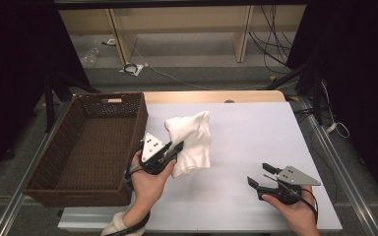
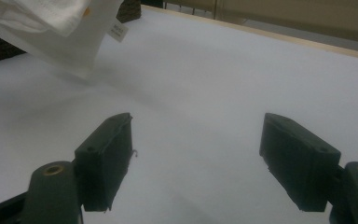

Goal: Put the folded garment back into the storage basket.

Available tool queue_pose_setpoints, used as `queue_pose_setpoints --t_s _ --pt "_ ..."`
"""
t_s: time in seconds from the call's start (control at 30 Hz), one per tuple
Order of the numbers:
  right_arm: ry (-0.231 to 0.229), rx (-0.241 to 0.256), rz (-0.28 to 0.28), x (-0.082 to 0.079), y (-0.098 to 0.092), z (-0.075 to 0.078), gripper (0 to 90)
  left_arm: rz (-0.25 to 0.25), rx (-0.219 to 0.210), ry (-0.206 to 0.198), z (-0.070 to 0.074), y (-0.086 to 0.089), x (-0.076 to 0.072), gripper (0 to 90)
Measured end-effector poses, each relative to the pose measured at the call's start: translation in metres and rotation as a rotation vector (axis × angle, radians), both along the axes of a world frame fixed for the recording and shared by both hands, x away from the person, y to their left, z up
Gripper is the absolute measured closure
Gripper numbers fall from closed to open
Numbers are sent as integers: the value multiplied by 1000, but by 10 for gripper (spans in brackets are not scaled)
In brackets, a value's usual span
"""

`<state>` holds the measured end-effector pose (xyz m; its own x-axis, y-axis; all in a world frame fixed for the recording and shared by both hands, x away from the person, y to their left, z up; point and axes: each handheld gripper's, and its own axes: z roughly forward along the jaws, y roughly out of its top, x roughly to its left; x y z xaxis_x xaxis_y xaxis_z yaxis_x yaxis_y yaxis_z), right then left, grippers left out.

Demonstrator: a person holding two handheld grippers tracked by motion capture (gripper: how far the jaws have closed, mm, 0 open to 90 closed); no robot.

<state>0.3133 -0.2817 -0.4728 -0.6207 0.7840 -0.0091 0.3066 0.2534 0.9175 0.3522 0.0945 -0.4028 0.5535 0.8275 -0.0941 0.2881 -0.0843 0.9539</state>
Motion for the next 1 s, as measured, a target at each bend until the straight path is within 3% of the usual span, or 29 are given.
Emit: queue_pose_setpoints --t_s 1.0 --pt "0 -2 0 0 0 0 262 31 -7 -14 6 14 1 745"
